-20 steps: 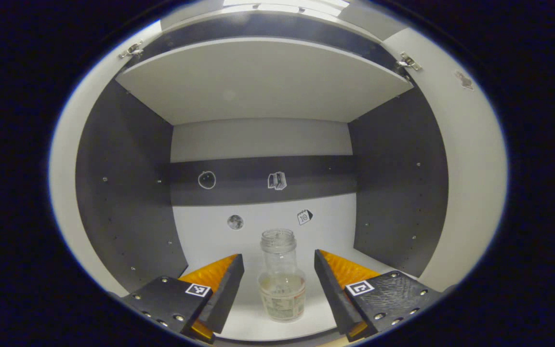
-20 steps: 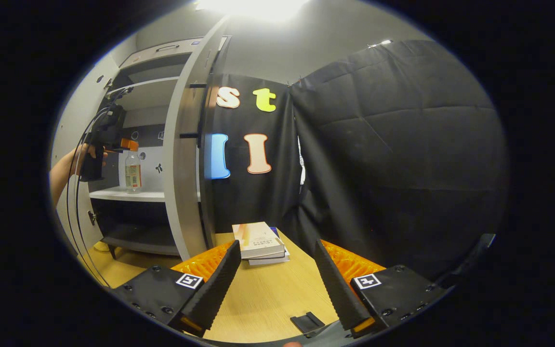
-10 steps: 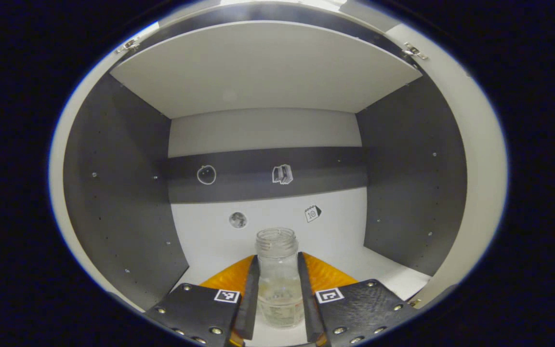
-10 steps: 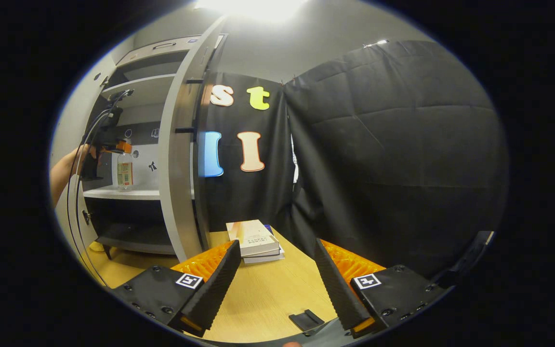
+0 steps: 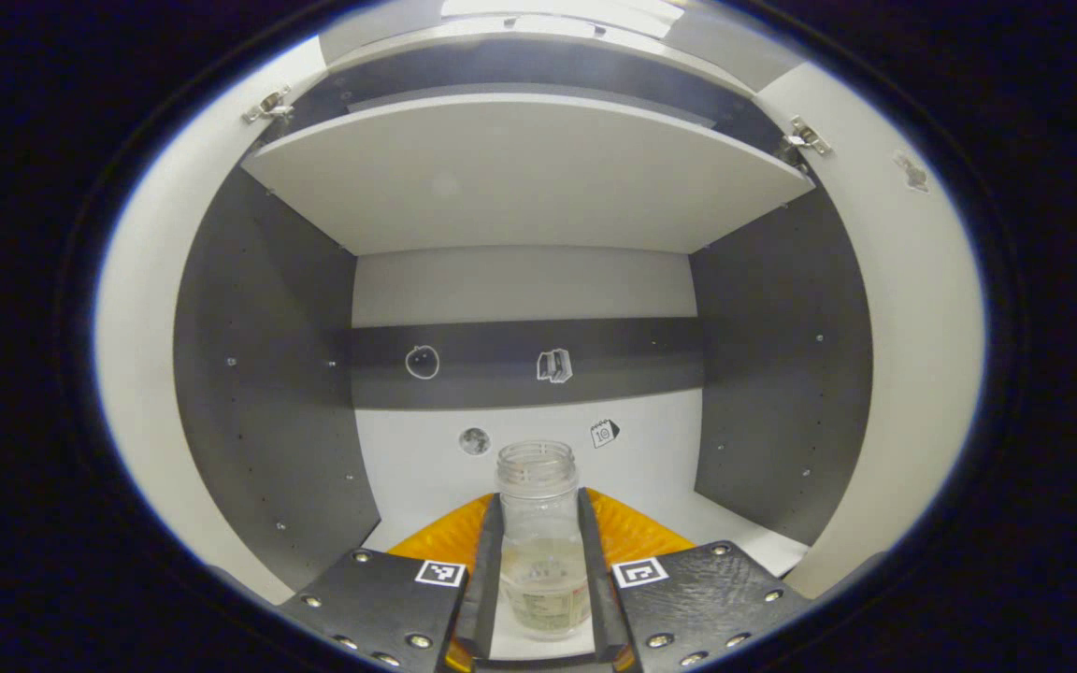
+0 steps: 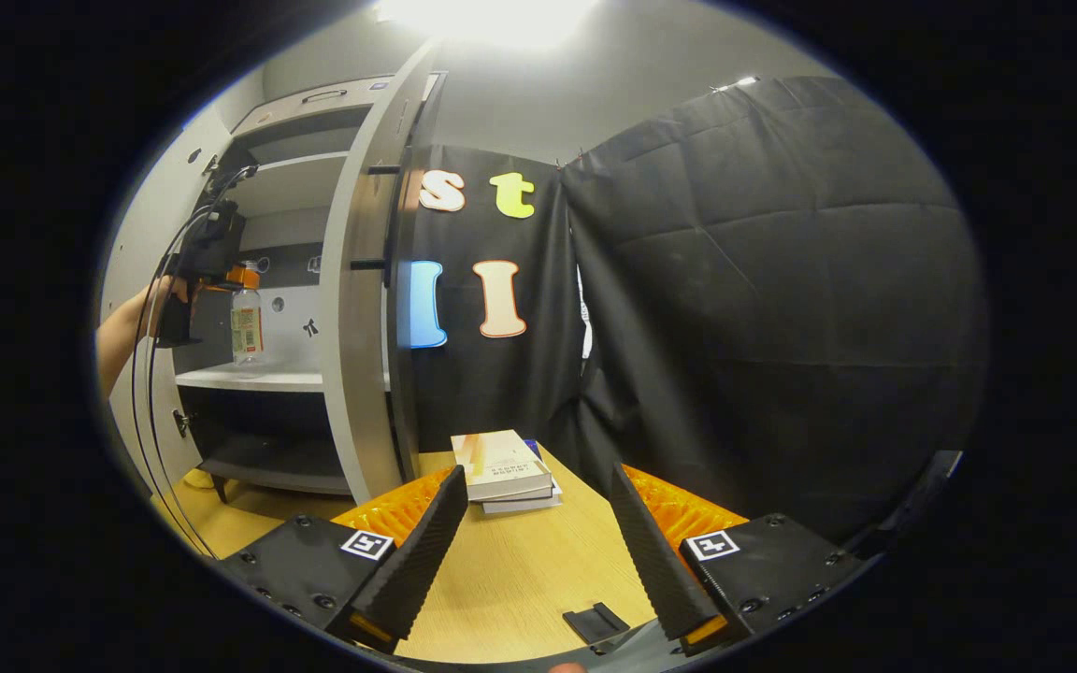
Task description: Grasp the bottle in the cabinet with the left hand and place it on the coaster, then close the right door with the right hand and the left door with the left hand.
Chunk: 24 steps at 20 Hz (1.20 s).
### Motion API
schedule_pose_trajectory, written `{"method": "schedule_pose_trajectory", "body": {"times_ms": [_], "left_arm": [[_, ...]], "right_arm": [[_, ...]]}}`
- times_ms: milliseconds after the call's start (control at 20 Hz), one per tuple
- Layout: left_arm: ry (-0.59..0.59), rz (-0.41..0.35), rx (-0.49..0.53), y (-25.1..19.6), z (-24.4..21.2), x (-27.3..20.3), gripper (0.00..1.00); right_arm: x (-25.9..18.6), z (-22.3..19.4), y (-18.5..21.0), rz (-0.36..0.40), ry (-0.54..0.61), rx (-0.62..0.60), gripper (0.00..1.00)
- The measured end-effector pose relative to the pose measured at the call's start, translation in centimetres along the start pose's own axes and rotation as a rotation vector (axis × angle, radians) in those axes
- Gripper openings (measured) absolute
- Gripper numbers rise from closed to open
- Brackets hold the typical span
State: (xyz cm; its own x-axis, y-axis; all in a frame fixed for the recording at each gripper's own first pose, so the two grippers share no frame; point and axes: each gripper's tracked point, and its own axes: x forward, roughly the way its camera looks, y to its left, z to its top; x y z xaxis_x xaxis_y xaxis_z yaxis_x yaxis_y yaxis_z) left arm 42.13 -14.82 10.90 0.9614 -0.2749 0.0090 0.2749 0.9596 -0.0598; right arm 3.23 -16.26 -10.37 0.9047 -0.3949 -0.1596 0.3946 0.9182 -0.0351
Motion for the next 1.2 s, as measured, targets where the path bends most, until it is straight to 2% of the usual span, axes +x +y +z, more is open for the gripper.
{"method": "schedule_pose_trajectory", "body": {"times_ms": [500, 1200], "left_arm": [[0.011, 0.043, 0.009, -0.3, -1.5, -9.2, 0.42], [0.064, 0.041, -0.002, -4.3, -6.4, -17.5, 0.41]], "right_arm": [[-1.8, 0.6, -0.7, 0.144, 0.001, -0.02, 0.98], [-4.8, -0.4, -2.3, 0.25, 0.028, -0.024, 0.98]]}}
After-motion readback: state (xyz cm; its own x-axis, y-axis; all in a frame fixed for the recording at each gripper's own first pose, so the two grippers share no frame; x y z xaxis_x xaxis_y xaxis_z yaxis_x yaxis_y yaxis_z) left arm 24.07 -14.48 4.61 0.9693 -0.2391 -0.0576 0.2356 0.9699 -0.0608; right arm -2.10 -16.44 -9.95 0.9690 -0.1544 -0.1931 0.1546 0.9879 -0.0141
